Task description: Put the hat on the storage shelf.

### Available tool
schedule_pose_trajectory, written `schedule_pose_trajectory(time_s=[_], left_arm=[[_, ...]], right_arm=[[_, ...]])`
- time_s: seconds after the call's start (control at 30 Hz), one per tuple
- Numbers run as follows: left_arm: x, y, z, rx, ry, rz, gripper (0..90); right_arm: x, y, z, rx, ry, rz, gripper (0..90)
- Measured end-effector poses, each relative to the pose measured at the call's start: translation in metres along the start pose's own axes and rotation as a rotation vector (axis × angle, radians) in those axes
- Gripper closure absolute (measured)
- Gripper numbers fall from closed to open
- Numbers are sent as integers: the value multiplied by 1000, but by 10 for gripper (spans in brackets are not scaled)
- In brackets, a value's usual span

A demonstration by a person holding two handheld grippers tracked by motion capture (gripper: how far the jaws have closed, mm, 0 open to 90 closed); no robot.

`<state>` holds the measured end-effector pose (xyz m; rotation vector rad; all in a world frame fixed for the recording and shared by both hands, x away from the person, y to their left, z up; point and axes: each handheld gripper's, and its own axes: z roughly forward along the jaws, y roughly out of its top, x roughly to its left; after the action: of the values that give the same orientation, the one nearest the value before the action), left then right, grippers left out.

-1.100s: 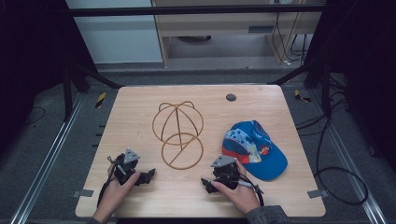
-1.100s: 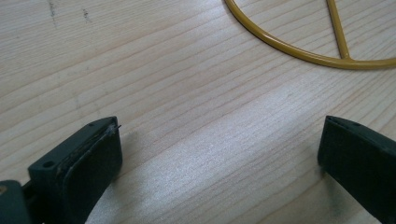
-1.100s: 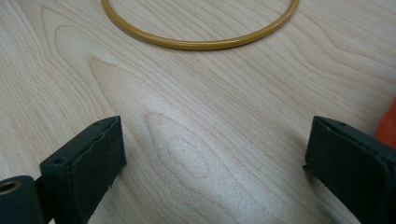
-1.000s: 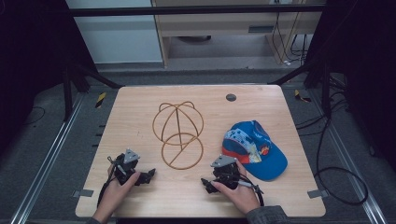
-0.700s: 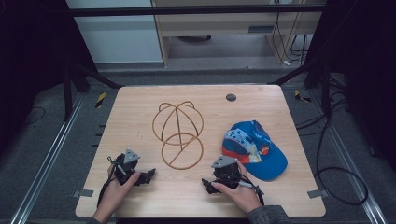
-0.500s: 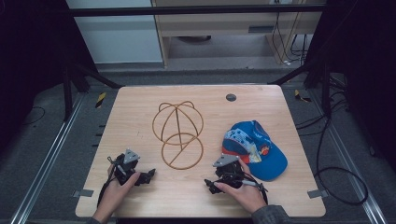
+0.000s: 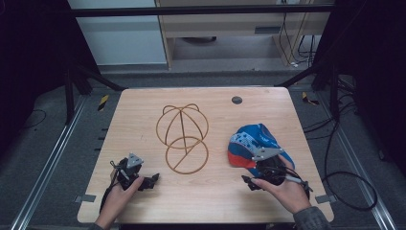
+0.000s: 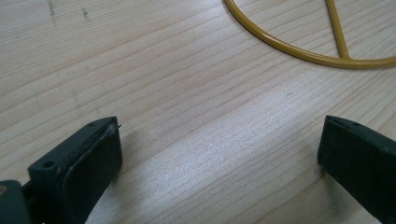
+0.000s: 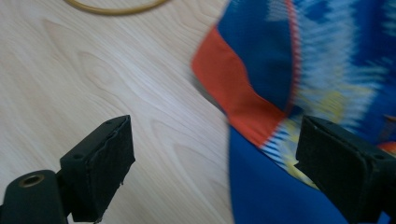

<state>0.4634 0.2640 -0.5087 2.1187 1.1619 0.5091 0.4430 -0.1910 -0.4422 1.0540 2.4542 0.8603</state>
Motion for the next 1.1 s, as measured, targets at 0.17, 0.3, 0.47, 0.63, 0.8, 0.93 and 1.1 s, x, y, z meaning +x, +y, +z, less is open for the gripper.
schedule_pose_trajectory(time_s=[0.17,0.3,0.47,0.63,0.8,0.93,1.1], left_arm=[[0,0,0,-5,1,-6,0],[0,0,0,-5,1,-6,0],[0,0,0,-4,1,-5,0],[0,0,0,-3,1,-2,0],[0,0,0,-3,1,-3,0],[0,0,0,-4,1,-4,0],[0,0,0,-3,1,-2,0]], right_arm=[[-20,-6,-8,33,-37,25,149],[-37,-1,-16,72,-67,38,159],[-53,13,-22,126,-83,27,160],[-63,27,-23,150,-76,26,165],[-70,39,-20,181,-68,13,198],[-75,46,-17,195,-48,16,218],[-80,55,-13,221,-41,14,222]])
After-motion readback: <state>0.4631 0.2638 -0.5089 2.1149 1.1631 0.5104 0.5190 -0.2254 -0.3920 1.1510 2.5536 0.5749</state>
